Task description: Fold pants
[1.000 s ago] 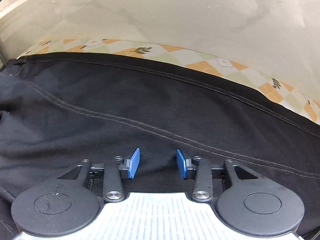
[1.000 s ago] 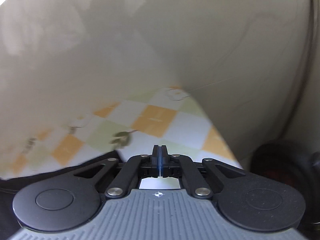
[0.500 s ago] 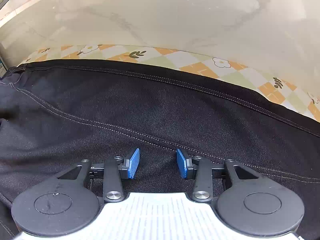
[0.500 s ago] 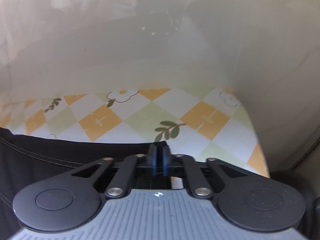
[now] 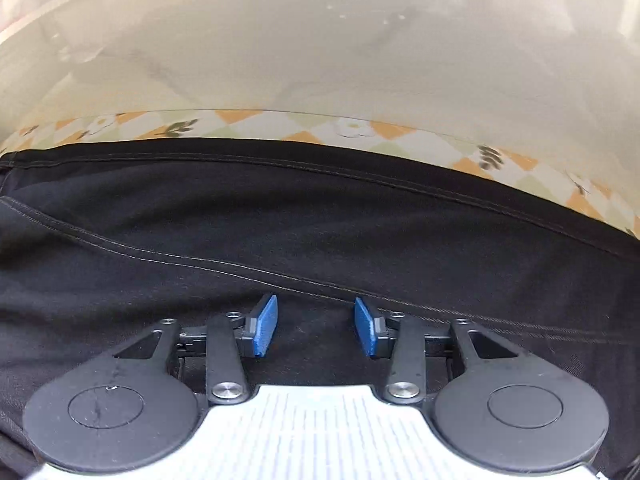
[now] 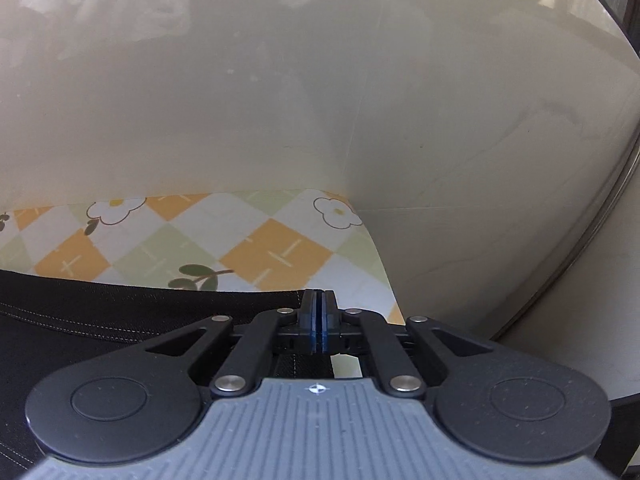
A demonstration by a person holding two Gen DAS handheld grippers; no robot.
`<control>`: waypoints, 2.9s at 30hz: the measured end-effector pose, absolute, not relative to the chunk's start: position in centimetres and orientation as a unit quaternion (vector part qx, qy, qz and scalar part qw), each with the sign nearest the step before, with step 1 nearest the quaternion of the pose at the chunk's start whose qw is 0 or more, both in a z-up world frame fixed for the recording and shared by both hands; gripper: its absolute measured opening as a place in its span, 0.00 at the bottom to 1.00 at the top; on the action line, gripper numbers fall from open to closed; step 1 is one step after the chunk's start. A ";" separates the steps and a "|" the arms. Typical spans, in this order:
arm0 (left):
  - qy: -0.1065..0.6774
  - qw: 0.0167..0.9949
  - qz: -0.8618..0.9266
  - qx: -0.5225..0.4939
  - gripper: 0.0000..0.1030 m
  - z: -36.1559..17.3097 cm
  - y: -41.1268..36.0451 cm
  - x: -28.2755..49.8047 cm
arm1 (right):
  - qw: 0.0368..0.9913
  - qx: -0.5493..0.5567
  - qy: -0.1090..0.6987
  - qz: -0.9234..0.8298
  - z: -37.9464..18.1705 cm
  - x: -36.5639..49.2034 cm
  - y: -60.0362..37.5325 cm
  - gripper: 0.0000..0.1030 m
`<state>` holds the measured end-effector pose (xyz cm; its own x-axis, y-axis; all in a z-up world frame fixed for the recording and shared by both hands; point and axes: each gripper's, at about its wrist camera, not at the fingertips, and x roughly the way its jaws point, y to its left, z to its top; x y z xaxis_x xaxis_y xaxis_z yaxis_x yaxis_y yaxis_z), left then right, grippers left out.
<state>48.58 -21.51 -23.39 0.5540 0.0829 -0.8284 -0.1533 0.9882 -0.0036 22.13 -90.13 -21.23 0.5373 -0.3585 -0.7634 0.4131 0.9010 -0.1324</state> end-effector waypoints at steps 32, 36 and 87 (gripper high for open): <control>0.434 0.845 0.104 -0.294 0.50 -16.0 10.9 25.1 | 0.869 0.222 0.379 -0.228 -13.1 -3.8 -67.1 0.83; 0.436 0.835 0.126 -0.311 0.50 -16.5 15.3 20.4 | 0.870 0.181 0.407 -0.211 -14.8 -4.4 -60.9 0.83; 0.364 0.803 0.198 -0.429 0.46 -22.4 22.6 12.5 | 0.875 0.084 0.441 -0.182 -20.4 -5.2 -51.6 1.00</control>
<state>12.48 22.64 -22.36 0.6559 0.0057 -0.7548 -0.6306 0.5538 -0.5438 -5.25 -51.62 -20.41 0.5446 -0.2446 -0.8023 0.3923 0.9197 -0.0141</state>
